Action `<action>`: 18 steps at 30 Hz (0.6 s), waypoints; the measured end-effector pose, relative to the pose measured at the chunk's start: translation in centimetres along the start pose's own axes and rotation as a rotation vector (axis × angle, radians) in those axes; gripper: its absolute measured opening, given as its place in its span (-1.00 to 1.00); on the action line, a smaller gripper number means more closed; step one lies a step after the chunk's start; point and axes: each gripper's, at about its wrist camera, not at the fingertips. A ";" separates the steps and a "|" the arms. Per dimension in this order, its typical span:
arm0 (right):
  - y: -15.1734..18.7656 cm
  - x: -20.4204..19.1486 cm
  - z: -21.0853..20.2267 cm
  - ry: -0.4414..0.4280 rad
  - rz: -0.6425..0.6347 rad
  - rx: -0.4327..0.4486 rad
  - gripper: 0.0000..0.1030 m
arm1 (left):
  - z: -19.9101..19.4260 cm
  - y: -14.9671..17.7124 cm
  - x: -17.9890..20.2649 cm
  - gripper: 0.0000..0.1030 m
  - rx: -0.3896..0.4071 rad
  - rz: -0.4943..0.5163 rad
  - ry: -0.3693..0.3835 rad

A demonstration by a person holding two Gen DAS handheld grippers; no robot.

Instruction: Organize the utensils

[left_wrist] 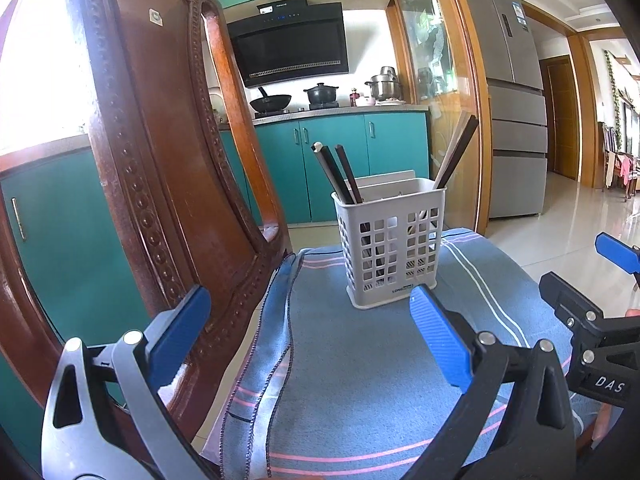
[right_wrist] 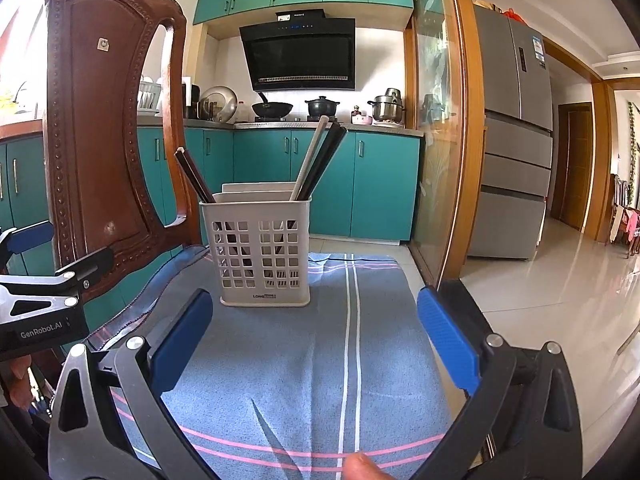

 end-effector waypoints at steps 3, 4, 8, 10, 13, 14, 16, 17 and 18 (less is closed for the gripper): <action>0.1 0.1 0.0 -0.002 -0.001 -0.003 0.94 | 0.0 0.0 -0.1 0.93 0.002 -0.006 0.002; 0.1 0.0 0.0 -0.001 -0.002 -0.002 0.94 | 0.0 0.0 -0.1 0.93 0.000 -0.009 0.003; 0.1 0.0 0.0 -0.002 -0.002 -0.003 0.94 | 0.1 0.1 -0.2 0.93 -0.010 -0.026 0.009; 0.1 0.0 0.0 -0.001 -0.003 -0.004 0.94 | 0.0 0.1 -0.3 0.93 -0.010 -0.029 0.007; 0.1 0.0 0.0 -0.002 -0.004 -0.004 0.94 | 0.0 0.1 -0.3 0.93 -0.011 -0.028 0.009; 0.1 0.0 0.0 -0.002 -0.004 -0.005 0.94 | 0.0 0.1 -0.3 0.93 -0.012 -0.025 0.009; 0.0 0.0 0.0 -0.002 -0.005 -0.005 0.94 | 0.0 0.1 -0.2 0.93 -0.013 -0.022 0.009; 0.0 0.0 0.0 -0.002 -0.005 -0.005 0.94 | 0.0 0.1 -0.2 0.93 -0.013 -0.022 0.009; 0.0 0.0 0.0 -0.002 -0.005 -0.005 0.94 | 0.0 0.1 -0.2 0.93 -0.013 -0.023 0.009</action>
Point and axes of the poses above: each gripper's, at about its wrist camera, not at the fingertips, and z roughly the way its jaws point, x to its right, y to its underside, and after that the axes turned 15 degrees about x, right-handed
